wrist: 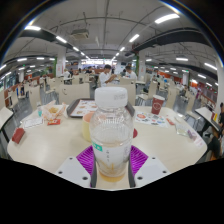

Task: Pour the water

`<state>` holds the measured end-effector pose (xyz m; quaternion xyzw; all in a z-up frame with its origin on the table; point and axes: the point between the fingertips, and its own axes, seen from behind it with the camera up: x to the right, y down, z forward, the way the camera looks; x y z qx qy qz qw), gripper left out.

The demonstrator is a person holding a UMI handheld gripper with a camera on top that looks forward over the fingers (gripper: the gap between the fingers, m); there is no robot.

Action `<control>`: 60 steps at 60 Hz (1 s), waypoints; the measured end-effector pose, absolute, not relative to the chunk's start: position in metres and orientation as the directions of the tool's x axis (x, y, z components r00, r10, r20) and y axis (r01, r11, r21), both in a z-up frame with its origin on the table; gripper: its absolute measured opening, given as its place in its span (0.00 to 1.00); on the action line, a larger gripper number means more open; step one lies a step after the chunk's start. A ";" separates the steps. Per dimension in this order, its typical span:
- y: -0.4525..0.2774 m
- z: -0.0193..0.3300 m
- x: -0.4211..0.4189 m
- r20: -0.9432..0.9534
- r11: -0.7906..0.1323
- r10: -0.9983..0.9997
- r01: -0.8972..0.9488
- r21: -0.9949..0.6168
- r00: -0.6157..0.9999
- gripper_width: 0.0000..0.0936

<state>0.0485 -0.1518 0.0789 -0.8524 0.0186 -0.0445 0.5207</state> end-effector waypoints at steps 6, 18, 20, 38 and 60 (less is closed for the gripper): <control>-0.137 0.116 0.073 0.179 -0.449 -0.111 0.111 -0.886 0.978 0.46; -0.078 0.198 0.147 0.625 -0.458 -0.125 0.514 -0.725 0.770 0.46; -0.066 0.210 0.152 0.706 -0.458 -0.118 0.592 -0.663 0.698 0.46; 0.025 0.231 0.120 0.987 -0.312 0.067 0.937 0.157 -0.143 0.45; 0.057 0.181 0.099 0.861 -0.152 0.125 0.848 0.507 -0.492 0.45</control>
